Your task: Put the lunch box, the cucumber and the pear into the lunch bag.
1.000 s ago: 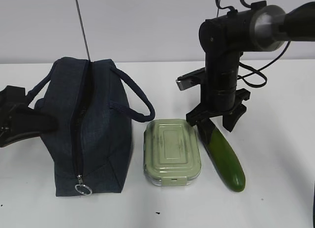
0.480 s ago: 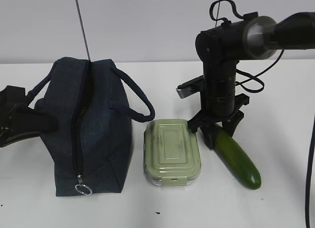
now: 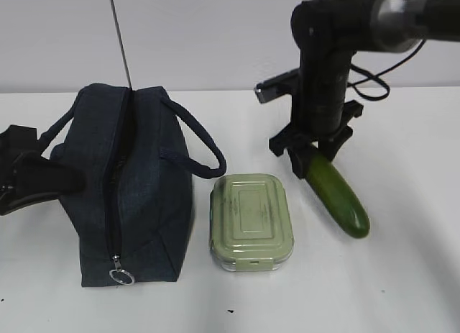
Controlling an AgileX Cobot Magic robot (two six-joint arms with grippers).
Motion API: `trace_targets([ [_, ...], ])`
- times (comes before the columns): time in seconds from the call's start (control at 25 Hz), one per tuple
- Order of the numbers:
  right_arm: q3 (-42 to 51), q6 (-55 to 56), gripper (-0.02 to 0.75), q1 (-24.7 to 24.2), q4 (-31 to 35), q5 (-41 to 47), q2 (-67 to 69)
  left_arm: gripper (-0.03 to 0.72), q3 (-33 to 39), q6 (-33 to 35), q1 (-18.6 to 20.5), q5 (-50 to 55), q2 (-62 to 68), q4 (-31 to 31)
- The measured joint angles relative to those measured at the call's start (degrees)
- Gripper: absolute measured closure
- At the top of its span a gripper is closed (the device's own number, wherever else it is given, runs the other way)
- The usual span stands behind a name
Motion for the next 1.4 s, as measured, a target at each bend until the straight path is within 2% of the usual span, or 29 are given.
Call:
trace_targets([
  [0.2, -4.8, 0.0, 0.332, 0.0, 0.5, 0.2, -5.8, 0.706, 0.0, 0.0, 0.0, 0.0, 0.0, 0.0],
  [0.36, -8.8, 0.0, 0.332, 0.0, 5.0, 0.6, -9.4, 0.706, 0.0, 0.0, 0.0, 0.0, 0.0, 0.0],
  [0.56, -13.0, -0.6, 0.332, 0.0, 16.1, 1.2, -10.5, 0.706, 0.0, 0.0, 0.0, -0.1, 0.0, 0.0],
  [0.8, -13.9, -6.6, 0.332, 0.4, 35.5, 1.6, -10.5, 0.706, 0.0, 0.0, 0.0, -0.1, 0.0, 0.0],
  [0.92, -13.9, -9.7, 0.332, 1.2, 42.4, 1.6, -10.5, 0.706, 0.0, 0.0, 0.0, -0.1, 0.0, 0.0],
  [1.16, -14.0, -12.6, 0.332, 3.3, 49.6, 0.0, -9.7, 0.706, 0.0, 0.0, 0.0, -0.1, 0.0, 0.0],
  [1.4, -14.0, -16.1, 0.332, 4.3, 61.6, -0.7, -3.4, 0.706, 0.0, 0.0, 0.0, -0.1, 0.0, 0.0],
])
